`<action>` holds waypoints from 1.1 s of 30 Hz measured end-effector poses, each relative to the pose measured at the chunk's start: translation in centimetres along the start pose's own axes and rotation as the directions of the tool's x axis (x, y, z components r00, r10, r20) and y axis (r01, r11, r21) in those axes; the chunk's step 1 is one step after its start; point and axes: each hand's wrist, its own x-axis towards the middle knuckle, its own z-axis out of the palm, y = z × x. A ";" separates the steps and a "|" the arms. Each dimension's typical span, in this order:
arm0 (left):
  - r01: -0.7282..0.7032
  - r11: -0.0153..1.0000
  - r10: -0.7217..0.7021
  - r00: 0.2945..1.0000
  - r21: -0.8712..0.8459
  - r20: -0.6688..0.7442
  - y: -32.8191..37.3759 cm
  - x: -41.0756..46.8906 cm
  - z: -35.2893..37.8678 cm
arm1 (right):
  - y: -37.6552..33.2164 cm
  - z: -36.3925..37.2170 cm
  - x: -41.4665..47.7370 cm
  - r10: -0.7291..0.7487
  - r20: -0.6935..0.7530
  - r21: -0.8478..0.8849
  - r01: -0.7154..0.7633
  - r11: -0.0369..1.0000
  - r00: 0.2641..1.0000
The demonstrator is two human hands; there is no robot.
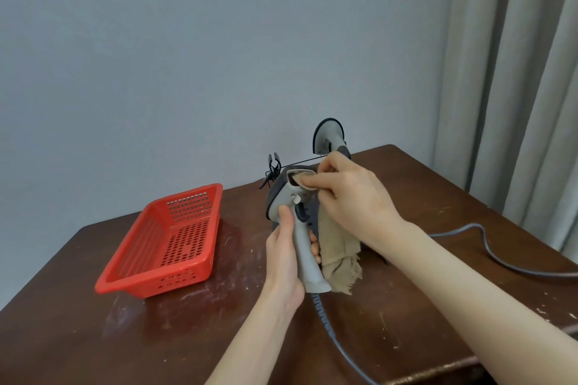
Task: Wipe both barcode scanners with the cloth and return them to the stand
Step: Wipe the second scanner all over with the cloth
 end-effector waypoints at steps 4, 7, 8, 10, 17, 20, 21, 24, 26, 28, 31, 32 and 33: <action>-0.021 1.000 0.021 1.000 0.007 0.016 0.0 0.0 -0.3 | 0.9 -0.6 0.6 0.088 0.041 0.020 -0.089 0.996 0.995; -0.028 0.999 0.027 0.999 0.017 0.037 0.0 0.0 0.0 | 0.0 -0.5 0.8 0.074 0.030 0.211 -0.079 0.974 0.997; -0.033 0.999 0.032 0.999 0.026 0.038 0.0 0.0 0.0 | -0.1 -0.6 0.8 0.073 0.040 0.214 -0.080 0.973 0.996; -0.038 0.998 0.037 0.999 0.049 0.024 0.0 0.0 -0.1 | 0.3 -0.8 1.0 0.104 0.073 0.087 -0.111 0.990 0.992; -0.049 0.998 0.049 0.999 0.036 0.000 0.3 0.0 -0.2 | 0.7 -1.7 0.9 0.248 -0.082 -0.098 -0.255 0.962 0.965; -0.059 0.998 0.059 0.998 0.038 0.004 0.3 -0.1 -0.4 | 0.7 -1.5 0.7 0.196 -0.098 -0.022 -0.199 0.980 0.976; -0.057 0.998 0.057 0.998 0.039 0.007 0.3 -0.2 -0.3 | 0.7 -1.2 0.6 0.175 -0.088 -0.015 -0.177 0.984 0.981; -0.061 0.998 0.061 0.998 0.033 0.004 0.2 -0.3 -0.1 | 0.8 -0.1 0.2 0.101 -0.078 -0.059 -0.105 0.993 0.992; -0.068 0.997 0.068 0.998 0.040 -0.005 0.2 -0.3 -0.2 | 1.2 0.2 0.2 0.043 -0.086 -0.090 -0.051 0.995 0.995; -0.076 0.995 0.077 0.997 0.062 -0.007 0.2 -0.3 -0.4 | 1.5 0.1 0.3 -0.029 -0.083 -0.138 0.018 0.990 0.996; -0.101 0.989 0.102 0.995 0.109 -0.005 0.4 -0.2 -0.8 | 1.9 0.1 0.7 -0.108 -0.049 -0.211 0.096 0.973 0.993; -0.109 0.986 0.110 0.994 0.124 -0.005 0.4 -0.2 -0.9 | 2.0 0.0 0.9 -0.126 -0.038 -0.227 0.114 0.967 0.991; -0.117 0.984 0.119 0.993 0.138 -0.006 0.5 -0.1 -1.0 | 2.2 -0.1 1.1 -0.146 -0.029 -0.242 0.135 0.961 0.989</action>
